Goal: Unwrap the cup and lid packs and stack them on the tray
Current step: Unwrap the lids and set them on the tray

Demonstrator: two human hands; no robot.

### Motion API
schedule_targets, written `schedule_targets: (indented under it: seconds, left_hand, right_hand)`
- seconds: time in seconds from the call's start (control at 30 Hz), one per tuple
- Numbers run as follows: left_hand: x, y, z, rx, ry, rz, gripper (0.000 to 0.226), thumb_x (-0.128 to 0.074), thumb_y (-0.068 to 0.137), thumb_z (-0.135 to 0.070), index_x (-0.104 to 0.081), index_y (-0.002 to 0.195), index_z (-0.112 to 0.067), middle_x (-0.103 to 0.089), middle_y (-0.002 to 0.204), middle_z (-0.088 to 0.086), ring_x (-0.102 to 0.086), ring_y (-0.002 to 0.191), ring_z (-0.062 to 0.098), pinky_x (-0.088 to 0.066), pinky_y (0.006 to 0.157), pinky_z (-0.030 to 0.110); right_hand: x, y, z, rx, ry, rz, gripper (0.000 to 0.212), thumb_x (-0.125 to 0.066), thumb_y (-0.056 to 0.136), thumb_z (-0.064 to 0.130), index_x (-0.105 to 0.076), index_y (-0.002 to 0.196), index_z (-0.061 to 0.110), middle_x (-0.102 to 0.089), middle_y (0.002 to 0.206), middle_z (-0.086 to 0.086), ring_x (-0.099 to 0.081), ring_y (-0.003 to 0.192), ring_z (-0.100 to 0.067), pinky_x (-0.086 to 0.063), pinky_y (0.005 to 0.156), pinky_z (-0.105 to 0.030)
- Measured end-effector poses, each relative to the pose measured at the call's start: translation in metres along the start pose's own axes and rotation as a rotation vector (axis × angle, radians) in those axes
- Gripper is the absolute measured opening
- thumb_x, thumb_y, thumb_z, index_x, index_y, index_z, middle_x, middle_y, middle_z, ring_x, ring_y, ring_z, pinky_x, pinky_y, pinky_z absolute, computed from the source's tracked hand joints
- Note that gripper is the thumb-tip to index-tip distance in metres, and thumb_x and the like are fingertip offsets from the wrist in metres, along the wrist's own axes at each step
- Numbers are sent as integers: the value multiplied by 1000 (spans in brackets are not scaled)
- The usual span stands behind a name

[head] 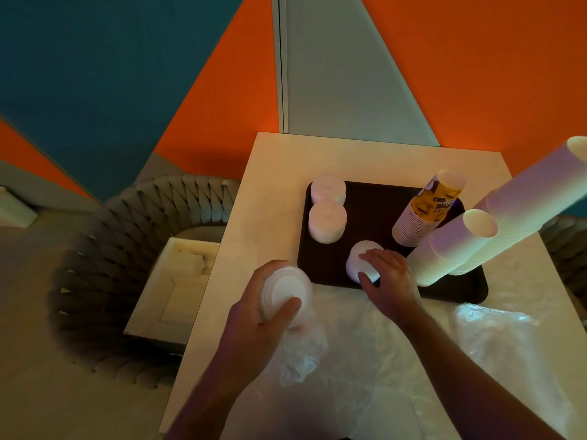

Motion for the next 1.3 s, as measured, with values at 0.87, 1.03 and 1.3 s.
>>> schedule_targets:
  seconds: [0.87, 1.03, 1.3]
  left_hand:
    - [-22, -5, -14, -77, 114, 34, 47, -71, 89, -29, -47, 120, -55, -52, 115, -50, -54, 108, -19, -47, 79, 2]
    - [-28, -6, -17, -83, 114, 45, 46, -69, 90, -32, -46, 121, -56, -52, 116, -50, -54, 108, -19, -47, 81, 2]
    - [-38, -7, -17, -57, 100, 56, 47, -69, 85, -53, -42, 124, -57, -48, 120, -51, -53, 110, -19, -51, 83, 9]
  right_hand:
    - [99, -31, 127, 59, 684, -36, 19, -73, 89, 5, -77, 105, 17, -72, 95, 14, -70, 89, -6, -52, 76, -13]
    - [101, -40, 128, 70, 671, -30, 21, -74, 89, 9, -76, 108, 19, -73, 97, 14, -70, 91, -8, -56, 78, -20]
    - [107, -47, 119, -15, 698, 30, 30, -80, 85, 15, -73, 112, 27, -70, 101, 17, -68, 96, -5, -56, 82, -17]
Point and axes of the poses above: each hand's wrist, its own y-axis towards the middle knuckle, its own x-axis out of the back of the hand, z = x × y, the point moved 8 cm from there along y, towards the middle knuckle
